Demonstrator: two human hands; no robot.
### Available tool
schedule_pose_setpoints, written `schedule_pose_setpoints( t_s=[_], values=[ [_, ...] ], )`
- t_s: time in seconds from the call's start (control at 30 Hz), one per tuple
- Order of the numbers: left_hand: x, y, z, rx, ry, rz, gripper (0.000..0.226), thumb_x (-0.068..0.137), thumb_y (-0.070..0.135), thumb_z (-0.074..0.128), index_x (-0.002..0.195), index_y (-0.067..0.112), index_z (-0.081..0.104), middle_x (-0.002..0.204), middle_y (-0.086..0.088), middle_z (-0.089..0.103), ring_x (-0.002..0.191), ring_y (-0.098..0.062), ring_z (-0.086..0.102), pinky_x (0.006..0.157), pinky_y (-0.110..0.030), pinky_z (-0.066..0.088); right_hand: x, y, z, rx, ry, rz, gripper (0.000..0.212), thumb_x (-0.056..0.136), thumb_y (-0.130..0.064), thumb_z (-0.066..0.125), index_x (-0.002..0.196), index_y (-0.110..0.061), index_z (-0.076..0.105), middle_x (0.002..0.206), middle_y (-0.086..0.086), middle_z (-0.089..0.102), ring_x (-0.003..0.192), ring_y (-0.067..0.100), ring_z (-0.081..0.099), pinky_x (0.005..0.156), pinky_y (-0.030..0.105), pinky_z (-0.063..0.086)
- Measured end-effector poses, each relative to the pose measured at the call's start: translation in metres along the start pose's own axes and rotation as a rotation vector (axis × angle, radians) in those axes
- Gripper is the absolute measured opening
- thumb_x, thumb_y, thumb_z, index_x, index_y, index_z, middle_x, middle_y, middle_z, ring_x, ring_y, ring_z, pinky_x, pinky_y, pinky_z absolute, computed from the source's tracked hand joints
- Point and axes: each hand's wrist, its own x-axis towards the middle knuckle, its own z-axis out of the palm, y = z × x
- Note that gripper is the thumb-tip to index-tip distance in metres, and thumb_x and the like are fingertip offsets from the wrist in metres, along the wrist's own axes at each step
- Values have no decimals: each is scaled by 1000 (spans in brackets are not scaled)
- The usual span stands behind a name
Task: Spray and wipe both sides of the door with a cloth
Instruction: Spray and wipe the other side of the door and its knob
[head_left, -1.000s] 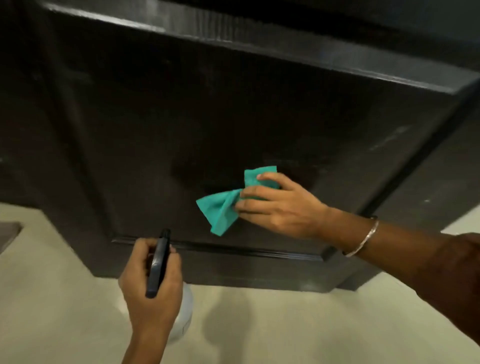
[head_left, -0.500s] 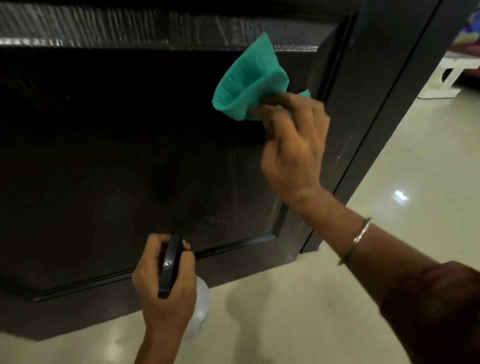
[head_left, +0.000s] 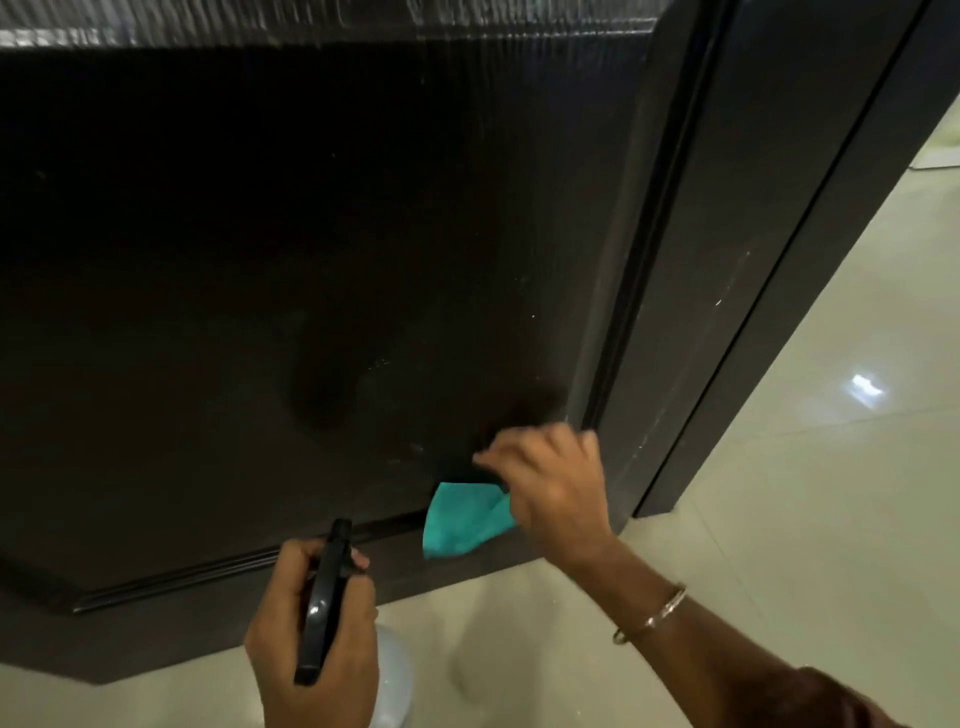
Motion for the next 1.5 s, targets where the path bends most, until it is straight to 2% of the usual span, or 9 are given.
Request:
schedule_pose_setpoints(
  t_s=[0.1,0.33,0.43,0.67,0.77,0.93,1.1,1.37,1.5],
  values=[
    [-5,8,12,-34,-9,-50,20,76,31,65,92,19,68,70,-1,68,59,-24,65,66,-53,61,76,-1,-33,68,365,131,24,91,-3,72,102,-23,79,105,2,69,88,23,56,73,36,36],
    [-15,22,20,-42,-65,-14,9,86,23,63,88,14,60,73,-1,62,65,-22,60,64,-59,59,-131,-92,-9,428,-21,1339,24,100,-33,63,122,-31,55,114,-5,55,102,21,61,90,37,57],
    [-19,4,22,-17,-98,26,12,85,26,60,90,15,62,75,0,63,69,-28,62,62,-60,57,-149,-84,8,561,-323,1157,24,101,-39,60,120,-25,62,111,-13,58,100,10,60,89,19,52],
    [-35,-24,17,48,-103,-15,26,84,32,57,97,10,61,81,-2,65,70,-28,62,63,-56,58,-184,-89,55,446,-911,863,46,101,-51,57,138,-24,55,140,-3,56,122,17,57,106,30,50],
    [-40,-32,12,47,-92,-40,13,84,30,57,92,19,60,79,4,66,67,-26,64,62,-44,58,-182,-108,83,353,-885,893,59,100,-52,58,149,-20,45,147,3,49,131,24,51,108,40,48],
    [-44,-39,-5,106,-89,-57,15,84,15,59,86,29,60,80,0,68,64,-21,64,60,-35,55,-167,-103,112,508,-671,1497,79,96,-43,67,157,-18,23,141,11,51,120,36,61,98,47,52],
    [-36,-39,-15,157,-138,-46,4,82,23,60,86,25,60,77,2,66,64,-24,64,61,-47,57,-169,-79,114,192,-877,1288,35,98,-48,57,120,-23,69,123,9,60,114,34,55,94,43,52],
    [-34,-32,-6,142,-196,-15,8,79,32,56,86,30,60,79,2,67,66,-31,66,66,-51,57,-184,-52,101,467,-915,1311,84,86,-44,78,155,-25,34,130,14,59,119,40,59,104,50,51],
    [-34,-32,-3,120,-181,-15,6,80,28,57,86,27,60,78,3,68,66,-30,66,65,-47,56,-184,-44,110,282,-1018,1123,51,89,-48,71,134,-28,58,126,9,62,118,33,55,102,43,46]
  ],
)
